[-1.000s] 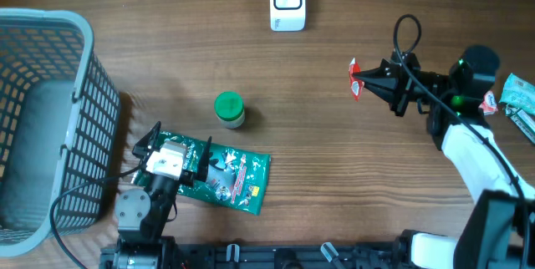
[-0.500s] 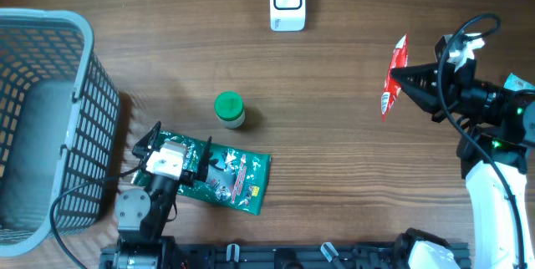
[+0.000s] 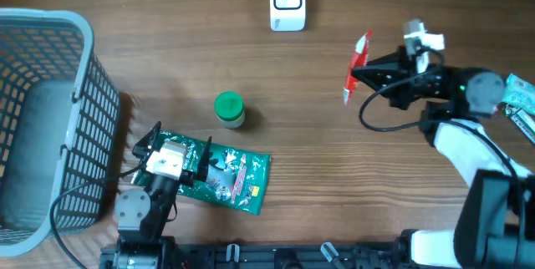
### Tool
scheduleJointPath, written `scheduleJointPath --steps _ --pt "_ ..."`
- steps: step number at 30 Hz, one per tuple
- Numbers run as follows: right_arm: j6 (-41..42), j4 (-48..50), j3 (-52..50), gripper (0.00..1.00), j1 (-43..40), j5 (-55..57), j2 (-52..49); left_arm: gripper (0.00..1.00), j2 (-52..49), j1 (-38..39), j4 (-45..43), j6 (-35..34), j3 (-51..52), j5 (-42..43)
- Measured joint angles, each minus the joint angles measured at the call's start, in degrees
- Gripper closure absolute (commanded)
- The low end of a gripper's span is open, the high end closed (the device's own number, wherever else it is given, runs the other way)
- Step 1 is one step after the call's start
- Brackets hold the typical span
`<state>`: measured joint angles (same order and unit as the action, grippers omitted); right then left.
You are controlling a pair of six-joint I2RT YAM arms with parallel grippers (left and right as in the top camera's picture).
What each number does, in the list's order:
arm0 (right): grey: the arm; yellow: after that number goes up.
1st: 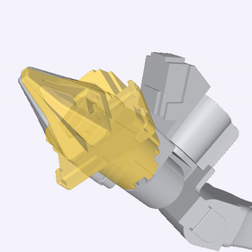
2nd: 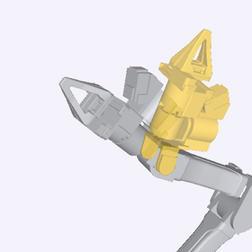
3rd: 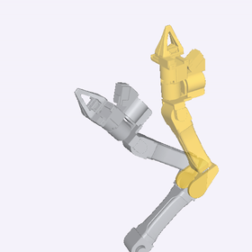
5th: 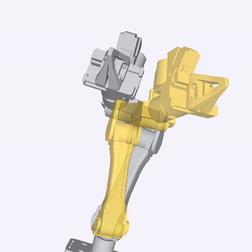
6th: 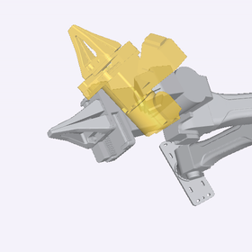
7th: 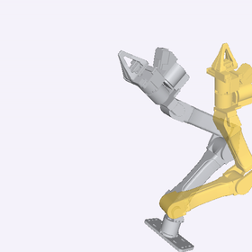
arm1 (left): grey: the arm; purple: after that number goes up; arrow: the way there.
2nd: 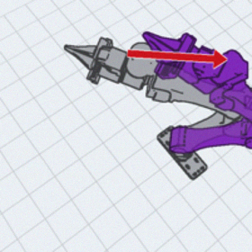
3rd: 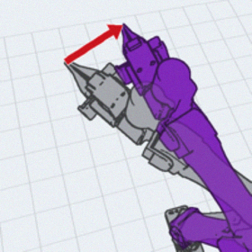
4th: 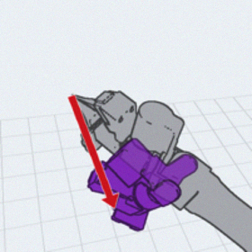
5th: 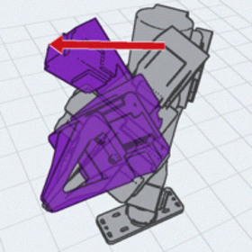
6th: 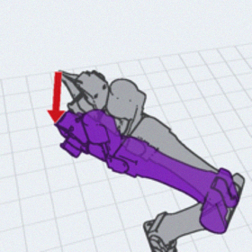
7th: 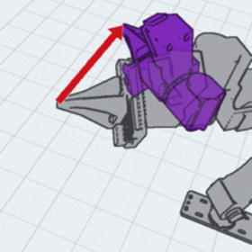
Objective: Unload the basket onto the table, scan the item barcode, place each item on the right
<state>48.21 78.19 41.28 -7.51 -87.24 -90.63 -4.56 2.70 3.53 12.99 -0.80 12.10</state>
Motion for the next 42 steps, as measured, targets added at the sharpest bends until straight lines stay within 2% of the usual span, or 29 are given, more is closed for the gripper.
scheduleJointPath --steps 2,4,5,8,10,12,16,21,26,29,30,31,33,36,39,40,42 --pt "-4.5 -8.4 0.7 0.96 2.5 7.8 -2.8 0.00 0.0 0.0 0.0 0.0 0.0 0.0" --pt "-7.4 -23.8 4.5 0.96 5.6 20.7 -6.6 0.00 0.0 0.0 0.0 0.0 0.0 0.0" --pt "-8.3 -32.6 9.4 0.96 7.8 29.2 -9.5 0.00 0.0 0.0 0.0 0.0 0.0 0.0" --pt "-9.8 -49.8 21.8 0.96 12.9 45.0 -13.9 0.00 0.0 0.0 0.0 0.0 0.0 0.0" --pt "-13.6 -63.6 34.7 0.96 17.6 59.0 -17.3 0.00 0.0 0.0 0.0 0.0 0.0 0.0" --pt "-17.4 -71.8 48.7 0.96 20.6 69.1 -23.6 0.00 0.0 0.0 0.0 0.0 0.0 0.0" --pt "-20.2 -78.3 68.3 0.96 21.4 78.4 -37.7 0.00 0.0 0.0 0.0 0.0 0.0 0.0" --pt "-19.7 -79.8 72.3 0.95 21.9 81.1 -47.6 0.00 0.0 0.0 0.0 0.0 0.0 0.0" --pt "-16.3 -81.9 72.6 0.96 23.4 80.2 -48.8 0.00 0.0 0.0 0.0 0.0 0.0 0.0" --pt "-15.5 -96.6 73.2 0.96 21.7 84.8 -46.6 0.00 0.0 0.0 0.0 0.0 0.0 0.0" --pt "-15.3 -105.4 73.3 0.96 20.1 89.8 -44.8 0.00 0.0 0.0 0.0 0.0 0.0 0.0" --pt "-15.3 -108.8 73.5 0.96 18.5 92.9 -43.9 0.00 0.0 0.0 0.0 0.0 0.0 0.0" --pt "-15.2 -119.6 73.6 0.96 11.9 102.6 -41.7 0.00 0.0 0.0 0.0 0.0 0.0 0.0" --pt "-15.2 -126.3 73.0 0.94 1.2 111.2 -41.5 0.00 0.0 0.0 0.0 0.0 0.0 0.0" --pt "-15.5 -128.4 72.3 0.67 -8.2 112.8 -41.5 0.00 0.0 0.0 0.0 0.0 0.0 0.0" --pt "-16.2 -129.0 72.3 0.33 -11.1 111.8 -41.5 0.00 0.0 0.0 0.0 0.0 0.0 0.0" --pt "-17.8 -130.5 72.2 0.08 -16.0 107.6 -41.4 0.00 0.0 0.0 0.0 0.0 0.0 0.0"
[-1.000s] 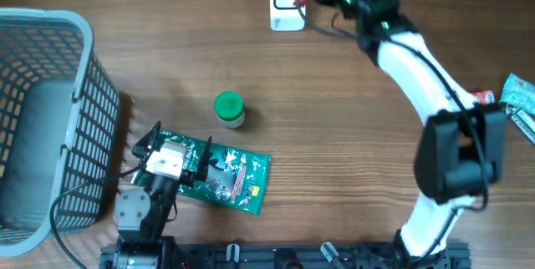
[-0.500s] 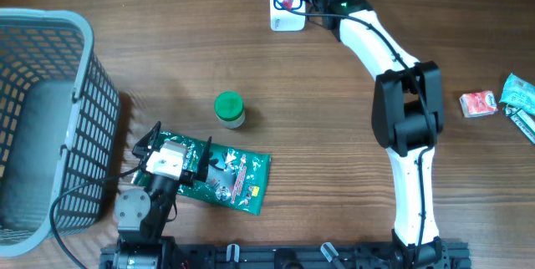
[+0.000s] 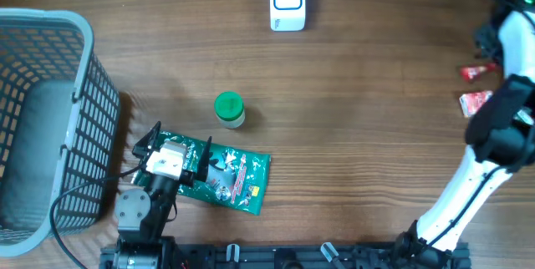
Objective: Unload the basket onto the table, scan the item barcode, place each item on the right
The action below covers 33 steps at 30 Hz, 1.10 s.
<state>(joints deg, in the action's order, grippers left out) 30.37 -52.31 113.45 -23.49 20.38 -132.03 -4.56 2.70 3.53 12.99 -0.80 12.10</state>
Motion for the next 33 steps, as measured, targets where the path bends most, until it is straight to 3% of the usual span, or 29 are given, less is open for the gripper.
scheduleJointPath --steps 5,8,11,13,18,22,27,33 --pt "-1.3 -5.4 -1.0 0.00 -1.7 -15.0 8.3 0.00 0.0 0.0 0.0 0.0 0.0 0.0" --pt "-0.1 -13.8 -0.4 0.00 0.1 -32.2 23.1 0.00 0.0 0.0 0.0 0.0 0.0 0.0" --pt "3.5 -27.6 0.3 0.01 6.6 -45.4 27.8 0.00 0.0 0.0 0.0 0.0 0.0 0.0" --pt "4.4 -30.1 -0.8 0.00 14.6 -50.0 26.7 0.00 0.0 0.0 0.0 0.0 0.0 0.0" --pt "7.0 -28.2 -2.9 0.00 35.7 -47.9 25.9 0.00 0.0 0.0 0.0 0.0 0.0 0.0" --pt "24.2 -26.9 -2.9 0.00 48.9 -39.7 25.9 0.00 0.0 0.0 0.0 0.0 0.0 0.0" --pt "48.1 -20.4 -2.9 0.00 59.4 -31.1 25.7 0.00 0.0 0.0 0.0 0.0 0.0 0.0" --pt "61.4 -14.3 -2.9 0.00 63.1 -31.5 20.3 0.00 0.0 0.0 0.0 0.0 0.0 0.0"
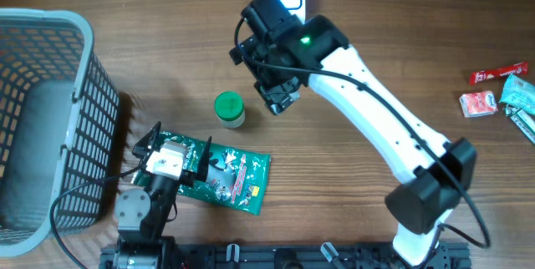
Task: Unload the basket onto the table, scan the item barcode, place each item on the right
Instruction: 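Move the right gripper to the green-lidded jar and grasp it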
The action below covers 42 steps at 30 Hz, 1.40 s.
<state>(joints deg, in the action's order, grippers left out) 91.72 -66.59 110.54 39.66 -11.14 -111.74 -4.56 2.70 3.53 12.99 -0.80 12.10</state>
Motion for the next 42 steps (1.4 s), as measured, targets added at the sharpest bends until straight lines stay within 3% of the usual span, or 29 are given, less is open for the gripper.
scheduleJointPath --steps 5,12,14,17,18,22,25,26,27,29,31,37,39,42 --pt "8.0 5.7 -0.1 0.00 2.0 -2.7 -7.2 0.00 0.0 0.0 0.0 0.0 0.0 0.0" --pt "9.4 11.2 -0.1 0.00 2.2 -8.1 -17.7 0.00 0.0 0.0 0.0 0.0 0.0 0.0" --pt "8.5 11.6 -0.1 0.22 2.2 -10.0 -20.4 0.00 0.0 0.0 0.0 0.0 0.0 0.0" --pt "2.8 11.9 -0.2 0.31 2.2 -10.7 -22.1 0.00 0.0 0.0 0.0 0.0 0.0 0.0" --pt "-2.0 11.8 -0.2 0.40 2.2 -10.8 -22.2 0.00 0.0 0.0 0.0 0.0 0.0 0.0" --pt "-25.6 7.5 0.2 0.49 2.1 -11.3 -22.0 0.00 0.0 0.0 0.0 0.0 0.0 0.0" --pt "-44.5 -2.6 0.3 0.46 0.7 -6.4 -21.3 0.00 0.0 0.0 0.0 0.0 0.0 0.0" --pt "-48.9 -4.4 0.3 0.42 -0.2 -3.8 -21.1 0.00 0.0 0.0 0.0 0.0 0.0 0.0" --pt "-55.1 -6.2 0.3 0.31 -1.1 0.7 -20.7 0.00 0.0 0.0 0.0 0.0 0.0 0.0" --pt "-64.4 -6.4 0.2 0.29 -1.9 6.7 -20.2 0.00 0.0 0.0 0.0 0.0 0.0 0.0" --pt "-72.5 -4.1 0.2 0.21 -2.1 11.0 -20.0 0.00 0.0 0.0 0.0 0.0 0.0 0.0" --pt "-76.0 -8.8 2.1 0.01 -2.0 14.0 -19.1 0.00 0.0 0.0 0.0 0.0 0.0 0.0" --pt "-76.2 -11.2 3.3 0.00 -2.0 12.6 -15.6 0.00 0.0 0.0 0.0 0.0 0.0 0.0" --pt "-70.4 -10.8 5.3 0.01 -1.9 7.1 -5.9 0.00 0.0 0.0 0.0 0.0 0.0 0.0"
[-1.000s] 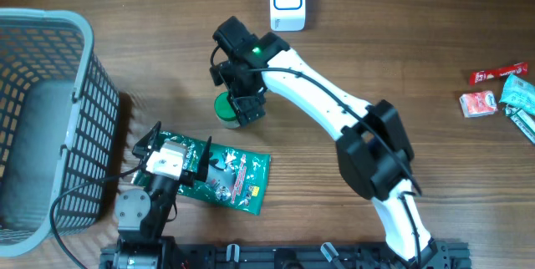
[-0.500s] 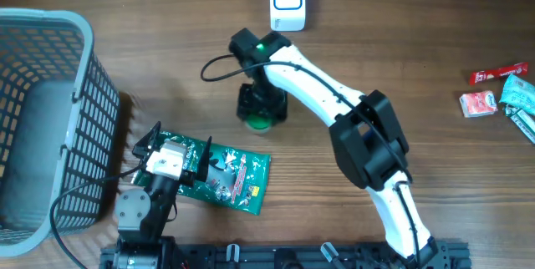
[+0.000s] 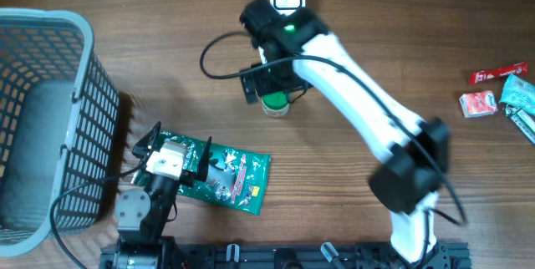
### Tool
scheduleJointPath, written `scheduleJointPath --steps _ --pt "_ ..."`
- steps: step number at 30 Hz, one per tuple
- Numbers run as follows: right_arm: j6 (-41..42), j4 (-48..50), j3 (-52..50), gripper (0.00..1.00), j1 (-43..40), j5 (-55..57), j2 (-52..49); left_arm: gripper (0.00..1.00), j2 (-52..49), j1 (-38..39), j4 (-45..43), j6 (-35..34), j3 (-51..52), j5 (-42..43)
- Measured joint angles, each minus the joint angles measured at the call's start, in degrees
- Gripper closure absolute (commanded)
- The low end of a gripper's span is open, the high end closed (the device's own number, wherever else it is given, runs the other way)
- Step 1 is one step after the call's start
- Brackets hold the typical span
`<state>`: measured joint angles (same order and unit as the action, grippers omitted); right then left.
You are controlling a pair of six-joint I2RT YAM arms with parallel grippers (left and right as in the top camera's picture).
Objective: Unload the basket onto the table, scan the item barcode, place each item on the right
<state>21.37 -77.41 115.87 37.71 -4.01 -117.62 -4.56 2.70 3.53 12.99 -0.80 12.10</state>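
A small jar with a green lid [image 3: 276, 104] sits just below and in front of the white barcode scanner [image 3: 287, 2] at the table's far middle. My right gripper [image 3: 269, 93] reaches in from the right and is shut on the jar from above, its arm covering part of it. My left gripper [image 3: 147, 139] rests at the near left over the end of a green snack packet [image 3: 238, 177]; its fingers cannot be made out.
A grey mesh basket [image 3: 50, 27] fills the left side. At the far right edge lie a red sachet [image 3: 497, 73], a small red packet [image 3: 478, 104] and a teal packet [image 3: 520, 93]. A black cable loops left of the right wrist.
The jar has moved right and slightly farther back, from left of the right gripper to under it, close below the scanner. The right gripper has come down onto it. The left arm is unchanged.
My right gripper first held a red sachet at the right of the table. Then the arm was at the far right edge, with the red packets lying there. Then it was over the middle beside the jar, and now it is shut on the jar near the scanner.
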Motion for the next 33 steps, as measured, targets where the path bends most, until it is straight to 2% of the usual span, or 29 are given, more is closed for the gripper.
scheduleJointPath --steps 3,4,5,7,9,13,18,23,24,25,26,29,31,33 --pt "21.8 -2.1 1.6 0.00 0.0 1.5 8.1 0.00 0.0 0.0 0.0 0.0 0.0 0.0" --pt "38.9 -7.1 1.4 0.00 0.1 4.7 8.1 0.00 0.0 0.0 0.0 0.0 0.0 0.0" --pt "54.8 -7.5 -0.7 0.00 0.1 6.9 8.0 0.00 0.0 0.0 0.0 0.0 0.0 0.0" --pt "74.5 -2.7 -4.9 0.00 0.1 9.0 7.7 0.00 0.0 0.0 0.0 0.0 0.0 0.0" --pt "84.8 7.5 -9.5 0.00 0.1 9.2 7.1 0.00 0.0 0.0 0.0 0.0 0.0 0.0" --pt "93.6 20.8 -18.1 0.00 0.1 7.1 7.0 0.00 0.0 0.0 0.0 0.0 0.0 0.0" --pt "96.1 22.3 -19.5 0.00 -0.1 2.0 4.6 0.00 0.0 0.0 0.0 0.0 0.0 0.0" --pt "96.2 23.5 -19.8 0.01 -1.3 -0.9 -2.3 0.00 0.0 0.0 0.0 0.0 0.0 0.0" --pt "94.6 23.5 -19.9 0.15 -1.9 -0.5 -2.9 0.00 0.0 0.0 0.0 0.0 0.0 0.0" --pt "92.6 23.4 -19.9 0.22 -2.5 -0.3 -3.0 0.00 0.0 0.0 0.0 0.0 0.0 0.0" --pt "90.2 23.2 -19.9 0.28 -2.6 -0.2 -3.0 0.00 0.0 0.0 0.0 0.0 0.0 0.0" --pt "71.6 22.6 -19.9 0.39 -2.7 -0.5 -2.9 0.00 0.0 0.0 0.0 0.0 0.0 0.0" --pt "61.3 22.0 -19.8 0.38 -2.9 -1.7 -2.9 0.00 0.0 0.0 0.0 0.0 0.0 0.0" --pt "46.9 21.8 -19.8 0.35 -3.9 -3.6 -2.8 0.00 0.0 0.0 0.0 0.0 0.0 0.0"
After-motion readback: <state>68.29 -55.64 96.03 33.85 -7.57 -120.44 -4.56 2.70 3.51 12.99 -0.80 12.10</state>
